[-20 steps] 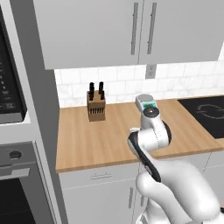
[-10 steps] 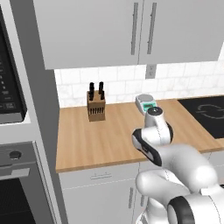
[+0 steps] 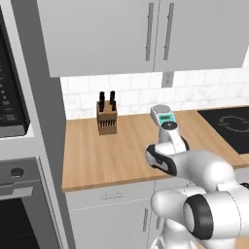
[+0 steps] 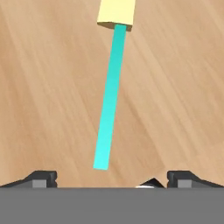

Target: Put the potato and avocado in the pot. Retrieve the spatula and lightly stir the vegetables in the pot.

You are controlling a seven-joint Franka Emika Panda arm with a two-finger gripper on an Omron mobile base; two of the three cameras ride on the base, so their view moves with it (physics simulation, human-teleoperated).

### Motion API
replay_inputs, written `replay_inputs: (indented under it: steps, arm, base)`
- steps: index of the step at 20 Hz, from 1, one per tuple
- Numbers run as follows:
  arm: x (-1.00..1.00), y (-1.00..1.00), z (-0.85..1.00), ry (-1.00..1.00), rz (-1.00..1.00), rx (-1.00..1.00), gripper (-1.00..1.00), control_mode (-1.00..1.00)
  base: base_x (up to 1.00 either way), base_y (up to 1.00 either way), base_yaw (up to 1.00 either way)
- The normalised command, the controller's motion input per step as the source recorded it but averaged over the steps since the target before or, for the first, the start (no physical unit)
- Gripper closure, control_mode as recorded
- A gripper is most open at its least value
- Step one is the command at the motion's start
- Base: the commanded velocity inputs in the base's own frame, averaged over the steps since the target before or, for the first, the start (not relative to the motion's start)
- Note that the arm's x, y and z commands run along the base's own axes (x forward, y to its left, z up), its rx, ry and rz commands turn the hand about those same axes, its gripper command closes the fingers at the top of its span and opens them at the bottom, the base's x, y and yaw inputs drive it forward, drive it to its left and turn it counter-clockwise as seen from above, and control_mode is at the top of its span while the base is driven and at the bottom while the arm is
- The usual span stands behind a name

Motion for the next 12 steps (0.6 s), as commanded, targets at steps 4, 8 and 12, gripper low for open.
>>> replay_inputs:
  steps: [4, 8, 12]
  arm:
    - [0.16, 0.00, -0.48, 0.00, 0.00, 0.02, -1.00, -1.00]
    - [0.04, 0.00, -0.50, 0.00, 0.00, 0.03, -1.00, -1.00]
    - [0.00, 0.00, -0.54, 0.00, 0.00, 0.03, -1.00, -1.00]
  base:
    - [0.00, 0.00, 0.00]
    - [0.00, 0.00, 0.00]
    - [0.00, 0.00, 0.00]
